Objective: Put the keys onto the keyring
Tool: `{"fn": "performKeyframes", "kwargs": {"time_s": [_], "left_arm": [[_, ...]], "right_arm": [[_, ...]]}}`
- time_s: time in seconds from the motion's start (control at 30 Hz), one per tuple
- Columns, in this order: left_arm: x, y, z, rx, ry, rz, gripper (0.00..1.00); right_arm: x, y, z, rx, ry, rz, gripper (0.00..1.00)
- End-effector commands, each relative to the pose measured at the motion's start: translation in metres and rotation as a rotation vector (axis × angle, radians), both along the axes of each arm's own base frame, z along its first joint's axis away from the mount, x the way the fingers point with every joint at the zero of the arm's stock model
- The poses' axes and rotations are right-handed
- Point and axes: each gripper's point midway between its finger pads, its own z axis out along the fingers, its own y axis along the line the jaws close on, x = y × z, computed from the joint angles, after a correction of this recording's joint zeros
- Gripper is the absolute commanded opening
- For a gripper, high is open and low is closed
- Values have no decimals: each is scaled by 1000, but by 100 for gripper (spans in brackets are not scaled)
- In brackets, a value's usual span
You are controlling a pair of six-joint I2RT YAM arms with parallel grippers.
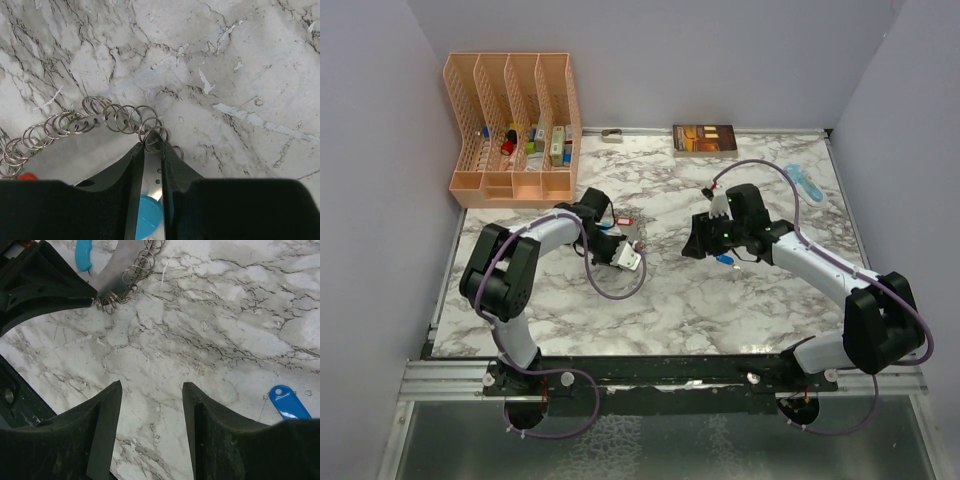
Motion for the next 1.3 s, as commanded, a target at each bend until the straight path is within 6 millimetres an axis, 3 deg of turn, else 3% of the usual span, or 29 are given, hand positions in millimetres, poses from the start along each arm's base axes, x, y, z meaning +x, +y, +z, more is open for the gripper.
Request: {"fn": "performKeyframes", "kwargs": {"time_s": [0.0, 0.3, 0.6, 1.0, 1.27], "left_arm": [[-1, 1, 27, -23, 8, 28, 24], [7, 6, 51, -28, -26, 12, 26], [-9, 34, 27, 39, -93, -68, 26], [3, 22, 17, -17, -140, -84, 29], [-6, 22, 14, -30, -126, -115, 29]], "right_arm": [[6, 0, 4, 10, -27, -20, 52], [4, 0, 2, 16, -16, -21, 51], [3, 0, 1, 18, -11, -19, 51], [1, -4, 3, 10, -11, -36, 51], [1, -4, 2, 8, -10, -39, 51]]}}
